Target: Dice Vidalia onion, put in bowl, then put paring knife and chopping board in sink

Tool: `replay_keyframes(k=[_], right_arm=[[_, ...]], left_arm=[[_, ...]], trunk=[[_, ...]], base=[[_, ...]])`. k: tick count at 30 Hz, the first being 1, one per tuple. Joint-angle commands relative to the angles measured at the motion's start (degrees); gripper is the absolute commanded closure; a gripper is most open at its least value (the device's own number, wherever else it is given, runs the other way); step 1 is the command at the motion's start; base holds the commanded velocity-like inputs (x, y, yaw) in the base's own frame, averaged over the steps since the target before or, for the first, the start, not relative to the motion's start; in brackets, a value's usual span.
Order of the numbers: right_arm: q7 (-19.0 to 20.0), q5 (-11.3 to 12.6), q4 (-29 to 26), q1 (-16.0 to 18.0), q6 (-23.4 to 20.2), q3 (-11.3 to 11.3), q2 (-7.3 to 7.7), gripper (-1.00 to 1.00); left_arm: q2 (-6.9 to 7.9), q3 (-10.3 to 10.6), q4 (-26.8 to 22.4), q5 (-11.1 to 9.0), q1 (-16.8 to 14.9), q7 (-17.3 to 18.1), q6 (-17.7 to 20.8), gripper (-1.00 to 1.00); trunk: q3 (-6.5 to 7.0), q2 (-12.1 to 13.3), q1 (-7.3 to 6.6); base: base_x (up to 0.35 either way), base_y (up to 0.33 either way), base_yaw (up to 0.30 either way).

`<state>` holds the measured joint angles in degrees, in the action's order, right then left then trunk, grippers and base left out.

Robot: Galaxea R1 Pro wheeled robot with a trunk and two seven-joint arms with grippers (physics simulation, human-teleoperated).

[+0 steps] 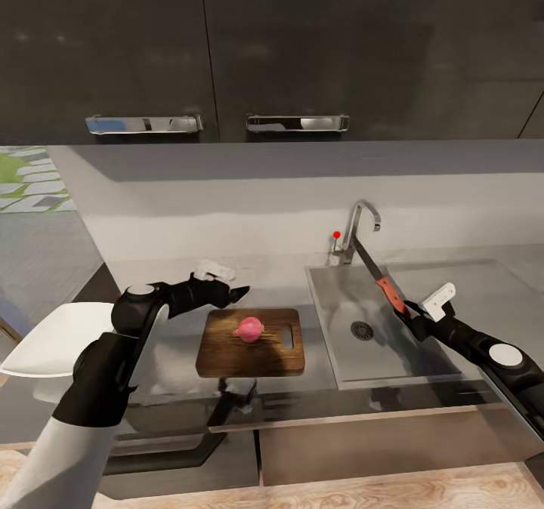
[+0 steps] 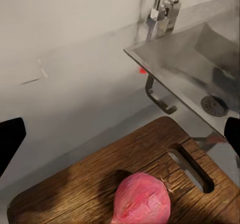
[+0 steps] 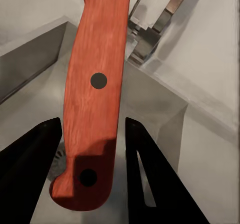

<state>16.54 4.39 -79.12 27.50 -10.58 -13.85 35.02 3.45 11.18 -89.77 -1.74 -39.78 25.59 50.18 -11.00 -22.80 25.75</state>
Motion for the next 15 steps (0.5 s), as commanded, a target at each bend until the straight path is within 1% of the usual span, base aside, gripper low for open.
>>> replay_keyframes(k=[1, 3, 5, 6, 7, 8, 10, 12, 13, 15], right_arm=[[-0.42, 0.47, -0.07, 0.08, -0.4, -0.21, 0.05, 1.0], [-0.91, 0.45, -0.07, 0.09, -0.38, -0.93, 0.05, 1.0], [-1.03, 0.45, -0.07, 0.09, -0.37, -1.37, 0.05, 1.0], [-1.11, 0.45, -0.07, 0.09, -0.35, -1.68, 0.05, 1.0], [-1.13, 0.45, -0.07, 0.09, -0.34, -1.79, 0.05, 1.0], [-1.22, 0.46, -0.07, 0.09, -0.32, -2.12, 0.05, 1.0], [-1.23, 0.47, -0.07, 0.09, -0.32, -2.19, 0.05, 1.0], [-1.24, 0.5, -0.07, 0.09, -0.29, -2.25, 0.05, 1.0], [-1.23, 0.53, -0.07, 0.08, -0.25, -2.31, 0.05, 1.0], [-1.2, 0.53, -0.07, 0.08, -0.21, -2.31, 0.05, 1.0]], left_arm=[[0.12, -0.92, -0.31, -0.17, -0.06, 2.02, 0.35, -1.0], [0.22, -3.64, -0.57, -0.19, -0.01, 7.43, 0.35, -1.0], [0.25, -4.83, -0.61, -0.17, 0.01, 10.5, 0.34, -1.0], [0.28, -5.65, -0.63, -0.15, 0.02, 13.27, 0.31, -1.0], [0.31, -5.94, -0.64, -0.14, 0.03, 14.37, 0.31, -1.0], [0.7, -6.79, -0.34, -0.07, 0.04, 17.7, 0.14, -1.0], [0.85, -6.94, -0.23, -0.04, 0.05, 18.39, -0.26, -1.0], [0.91, -7.0, -0.16, 0.01, 0.31, 18.68, -1.59, -1.0], [0.95, -7.08, -0.11, 0.05, 1.86, 18.81, -6.86, -1.0], [0.97, -7.1, -0.12, 0.05, 2.48, 18.84, -9.13, -1.0]], trunk=[[-0.12, -0.13, 0.04], [-0.12, -0.13, 0.04], [-0.12, -0.13, 0.04], [-0.12, -0.13, 0.04], [-0.12, -0.13, 0.04], [-0.12, -0.13, 0.04], [-0.12, -0.13, 0.04], [-0.12, -0.13, 0.04], [-0.12, -0.13, 0.04], [-0.12, -0.13, 0.04]], base=[[0.0, 0.0, 0.0], [0.0, 0.0, 0.0], [0.0, 0.0, 0.0], [0.0, 0.0, 0.0], [0.0, 0.0, 0.0], [0.0, 0.0, 0.0], [0.0, 0.0, 0.0], [0.0, 0.0, 0.0], [0.0, 0.0, 0.0], [0.0, 0.0, 0.0]])
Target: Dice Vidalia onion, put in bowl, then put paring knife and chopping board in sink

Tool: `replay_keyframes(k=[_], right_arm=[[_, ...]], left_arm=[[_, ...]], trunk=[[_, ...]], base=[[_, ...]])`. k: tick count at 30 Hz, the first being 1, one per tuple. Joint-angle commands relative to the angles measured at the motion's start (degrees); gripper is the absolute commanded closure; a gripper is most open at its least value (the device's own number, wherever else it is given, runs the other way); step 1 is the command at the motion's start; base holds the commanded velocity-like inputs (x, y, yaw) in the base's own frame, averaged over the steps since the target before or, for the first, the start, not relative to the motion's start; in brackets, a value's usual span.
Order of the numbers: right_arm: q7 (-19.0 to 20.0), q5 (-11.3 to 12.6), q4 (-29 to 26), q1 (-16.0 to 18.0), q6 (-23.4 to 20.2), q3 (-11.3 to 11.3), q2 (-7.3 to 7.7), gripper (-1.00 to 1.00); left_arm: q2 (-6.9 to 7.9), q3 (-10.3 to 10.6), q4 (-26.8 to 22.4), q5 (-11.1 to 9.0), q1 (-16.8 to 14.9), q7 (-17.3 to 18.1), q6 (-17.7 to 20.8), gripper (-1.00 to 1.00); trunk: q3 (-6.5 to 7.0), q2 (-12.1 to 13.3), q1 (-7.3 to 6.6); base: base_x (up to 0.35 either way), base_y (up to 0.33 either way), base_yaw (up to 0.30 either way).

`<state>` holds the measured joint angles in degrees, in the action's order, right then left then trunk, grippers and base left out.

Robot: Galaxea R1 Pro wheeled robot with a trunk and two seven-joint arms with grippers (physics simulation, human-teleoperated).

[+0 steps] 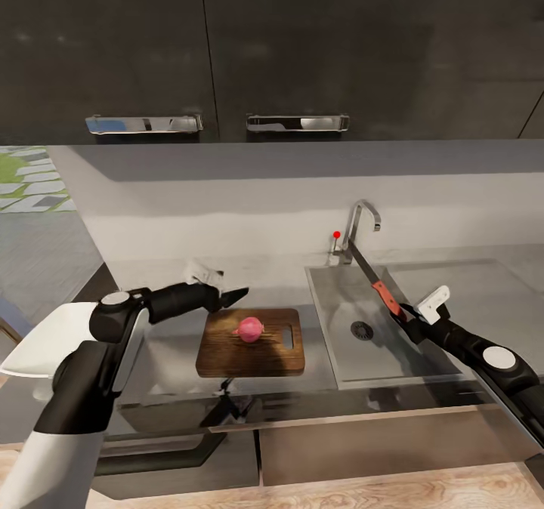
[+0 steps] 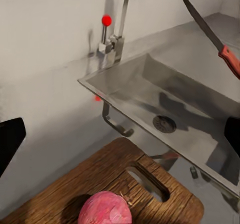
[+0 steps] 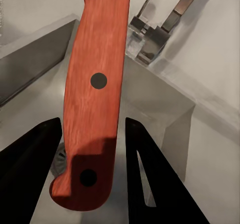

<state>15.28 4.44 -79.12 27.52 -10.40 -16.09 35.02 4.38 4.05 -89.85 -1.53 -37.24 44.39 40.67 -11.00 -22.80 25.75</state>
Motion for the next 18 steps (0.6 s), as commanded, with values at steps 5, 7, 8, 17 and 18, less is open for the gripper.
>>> replay_keyframes(k=[5, 7, 8, 17, 18], right_arm=[[0.09, 0.48, -0.07, 0.07, -0.4, -0.08, 0.05, 1.0], [0.07, -0.21, -0.2, -0.31, -0.61, 0.47, 0.71, 1.0], [0.06, -0.55, -0.24, -0.3, -0.61, 0.49, 1.03, 1.0], [-0.06, -0.94, -0.51, -0.36, 0.9, -1.27, 0.35, 1.0], [-0.06, -0.94, -0.51, -0.36, 0.96, -1.32, 0.03, 1.0]], left_arm=[[0.09, -0.38, 0.03, -0.2, 1.43, 0.09, -5.18, -1.0], [-0.56, -0.98, -0.63, -0.86, 2.08, 0.19, -5.11, -1.0], [-0.6, -0.98, -0.96, -1.11, 2.41, 0.19, -5.1, -1.0], [-0.77, -1.0, -0.81, -1.11, 4.53, 0.17, -5.14, -1.0], [-0.77, -1.02, -0.8, -1.11, 4.55, 0.17, -5.14, -1.0]], trunk=[[-0.12, -0.13, 0.04], [-0.12, -0.13, 0.04], [-0.12, -0.13, 0.04], [-0.12, -0.13, 0.04], [-0.12, -0.13, 0.04]], base=[[0.0, 0.0, 0.0], [0.0, 0.0, 0.0], [0.0, 0.0, 0.0], [0.0, 0.0, 0.0], [0.0, 0.0, 0.0]])
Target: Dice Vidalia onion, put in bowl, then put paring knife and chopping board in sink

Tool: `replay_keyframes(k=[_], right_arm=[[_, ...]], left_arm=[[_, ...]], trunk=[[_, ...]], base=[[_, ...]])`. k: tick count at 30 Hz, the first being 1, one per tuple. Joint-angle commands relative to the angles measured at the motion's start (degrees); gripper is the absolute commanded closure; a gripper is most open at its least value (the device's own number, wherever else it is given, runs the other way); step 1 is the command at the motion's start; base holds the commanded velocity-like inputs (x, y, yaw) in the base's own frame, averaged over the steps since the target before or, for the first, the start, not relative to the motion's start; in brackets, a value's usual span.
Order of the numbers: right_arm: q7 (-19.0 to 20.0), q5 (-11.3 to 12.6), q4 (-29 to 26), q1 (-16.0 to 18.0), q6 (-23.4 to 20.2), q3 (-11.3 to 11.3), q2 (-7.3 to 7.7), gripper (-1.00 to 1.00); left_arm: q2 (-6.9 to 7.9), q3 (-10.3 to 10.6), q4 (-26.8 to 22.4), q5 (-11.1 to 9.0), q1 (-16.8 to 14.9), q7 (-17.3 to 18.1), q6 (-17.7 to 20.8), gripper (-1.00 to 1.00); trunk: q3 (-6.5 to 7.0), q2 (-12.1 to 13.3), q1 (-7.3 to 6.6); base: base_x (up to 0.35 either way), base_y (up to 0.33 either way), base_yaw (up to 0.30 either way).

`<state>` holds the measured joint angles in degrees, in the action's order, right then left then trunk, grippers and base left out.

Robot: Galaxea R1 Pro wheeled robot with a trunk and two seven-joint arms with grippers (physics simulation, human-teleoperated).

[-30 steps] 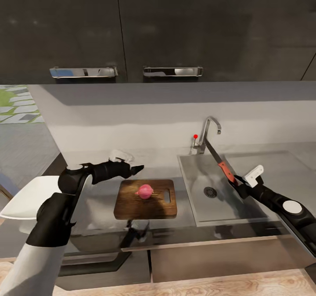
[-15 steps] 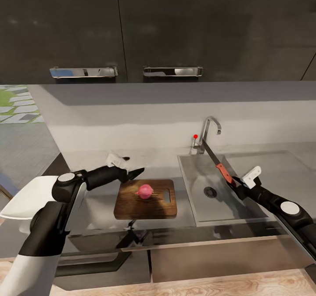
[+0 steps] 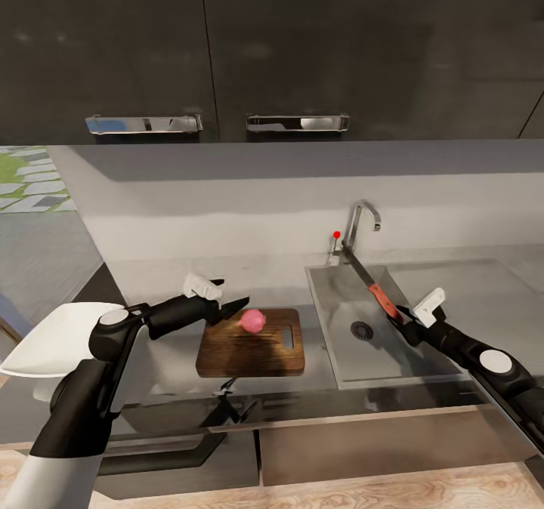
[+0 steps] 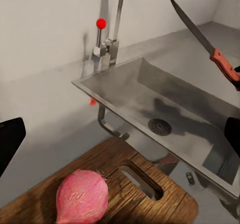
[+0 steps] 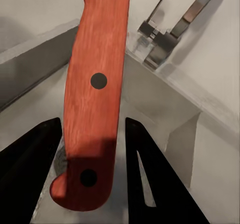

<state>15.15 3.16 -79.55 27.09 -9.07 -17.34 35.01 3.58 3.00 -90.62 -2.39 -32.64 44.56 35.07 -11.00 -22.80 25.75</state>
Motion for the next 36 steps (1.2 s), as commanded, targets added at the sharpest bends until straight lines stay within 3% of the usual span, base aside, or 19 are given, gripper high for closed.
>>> replay_keyframes(k=[1, 5, 24, 28, 32, 36], right_arm=[[0.1, 0.34, -0.08, 0.07, -0.28, -0.13, -0.28, 1.0], [0.09, 0.35, -0.08, 0.07, -0.15, -0.28, -1.31, 1.0], [-0.55, 0.14, -0.08, 0.07, -0.16, -5.13, -1.5, 1.0], [-3.71, 0.04, -0.08, 0.04, -0.16, -6.35, -1.93, 1.0], [-10.53, -0.05, -0.08, 0.05, -0.27, -7.73, -3.25, 1.0], [-13.71, -0.07, -0.08, 0.04, -0.25, -8.84, -3.74, 1.0]], left_arm=[[0.03, 0.02, -0.02, -0.25, -0.01, 0.0, 0.48, -1.0], [0.02, -0.01, 0.0, -0.25, 0.05, 0.05, 0.52, -1.0], [0.02, -1.13, 0.0, -0.25, 0.12, 0.09, 0.53, -1.0], [0.02, -1.15, 0.0, -0.25, 0.12, 0.09, 0.53, -1.0], [0.01, -1.15, 0.0, -0.25, 0.12, 0.09, 0.53, -1.0], [0.01, -1.15, 0.0, -0.25, 0.11, 0.11, 0.53, -1.0]], trunk=[[-0.12, -0.13, 0.04], [-0.12, -0.13, 0.04], [-0.12, -0.13, 0.04], [-0.12, -0.13, 0.04], [-0.12, -0.13, 0.04], [-0.12, -0.13, 0.04]], base=[[0.0, 0.0, 0.0], [0.0, 0.0, 0.0], [0.0, 0.0, 0.0], [0.0, 0.0, 0.0], [0.0, 0.0, 0.0], [0.0, 0.0, 0.0]])
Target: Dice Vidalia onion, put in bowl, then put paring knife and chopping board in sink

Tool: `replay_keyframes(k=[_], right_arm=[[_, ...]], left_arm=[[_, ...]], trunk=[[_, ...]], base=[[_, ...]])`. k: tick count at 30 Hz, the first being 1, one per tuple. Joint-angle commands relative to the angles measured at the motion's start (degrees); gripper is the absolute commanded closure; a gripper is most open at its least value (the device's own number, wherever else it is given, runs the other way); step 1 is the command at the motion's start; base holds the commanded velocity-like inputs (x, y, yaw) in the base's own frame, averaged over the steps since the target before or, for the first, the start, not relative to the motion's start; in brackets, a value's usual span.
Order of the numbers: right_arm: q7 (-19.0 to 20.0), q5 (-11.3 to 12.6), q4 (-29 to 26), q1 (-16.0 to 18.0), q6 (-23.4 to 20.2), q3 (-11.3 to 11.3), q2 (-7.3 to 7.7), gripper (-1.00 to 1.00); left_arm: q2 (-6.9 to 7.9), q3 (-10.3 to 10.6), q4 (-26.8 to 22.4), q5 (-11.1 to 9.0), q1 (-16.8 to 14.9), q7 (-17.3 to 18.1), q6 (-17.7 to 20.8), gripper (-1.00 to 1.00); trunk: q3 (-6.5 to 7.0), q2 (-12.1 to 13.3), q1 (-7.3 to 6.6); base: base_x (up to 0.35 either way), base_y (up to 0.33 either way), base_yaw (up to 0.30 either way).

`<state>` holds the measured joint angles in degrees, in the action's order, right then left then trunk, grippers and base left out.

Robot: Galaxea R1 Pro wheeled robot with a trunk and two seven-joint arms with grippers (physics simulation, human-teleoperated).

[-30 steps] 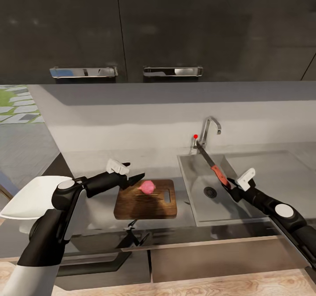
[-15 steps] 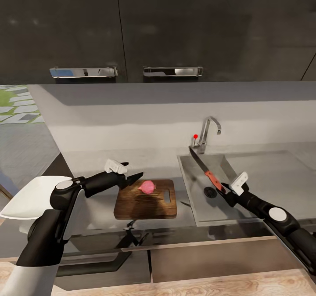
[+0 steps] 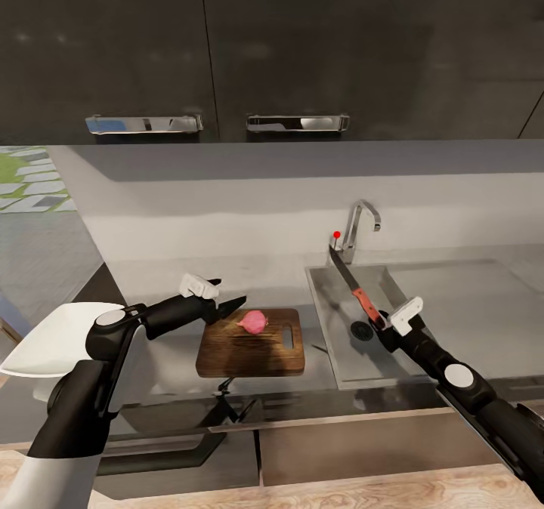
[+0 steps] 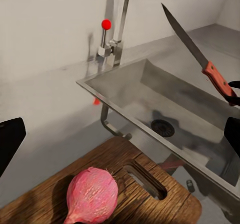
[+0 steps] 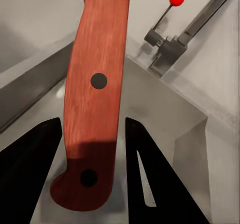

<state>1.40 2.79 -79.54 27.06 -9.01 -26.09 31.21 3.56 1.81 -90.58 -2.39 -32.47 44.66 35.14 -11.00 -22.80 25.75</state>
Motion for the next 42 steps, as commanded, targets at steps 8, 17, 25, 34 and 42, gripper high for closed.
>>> replay_keyframes(k=[8, 17, 25, 34, 42], right_arm=[[-1.43, 0.32, -0.09, 0.07, -0.29, -1.11, -0.18, 1.0], [-1.65, 0.28, -0.09, 0.06, -0.3, -3.11, -0.36, 1.0], [-1.65, 0.29, -0.09, 0.07, -0.3, -3.99, -0.87, 1.0], [-1.61, -2.01, -0.09, 0.07, -0.2, -12.21, -1.22, 1.0], [-4.18, -4.33, -1.98, 0.09, -0.15, -9.96, -1.24, 1.0]], left_arm=[[-0.04, 0.12, -0.02, -0.25, -0.05, -0.01, 0.45, -1.0], [-0.02, 0.16, 0.15, -0.2, -0.05, -0.41, 0.54, -1.0], [0.01, 0.1, 0.74, -0.16, -0.05, -0.36, 0.63, -1.0], [0.2, 0.14, 0.7, -0.16, -0.05, -0.12, 0.65, -1.0], [3.94, 0.14, 0.67, -0.16, -0.05, -0.07, 0.71, -1.0]], trunk=[[-0.12, -0.12, 0.04], [-0.12, -0.12, 0.04], [-0.12, -0.12, 0.04], [-0.12, -0.12, 0.04], [-0.12, -0.12, 0.04]], base=[[0.0, 0.0, 0.0], [0.0, 0.0, 0.0], [0.0, 0.0, 0.0], [0.0, 0.0, 0.0], [0.0, 0.0, 0.0]])
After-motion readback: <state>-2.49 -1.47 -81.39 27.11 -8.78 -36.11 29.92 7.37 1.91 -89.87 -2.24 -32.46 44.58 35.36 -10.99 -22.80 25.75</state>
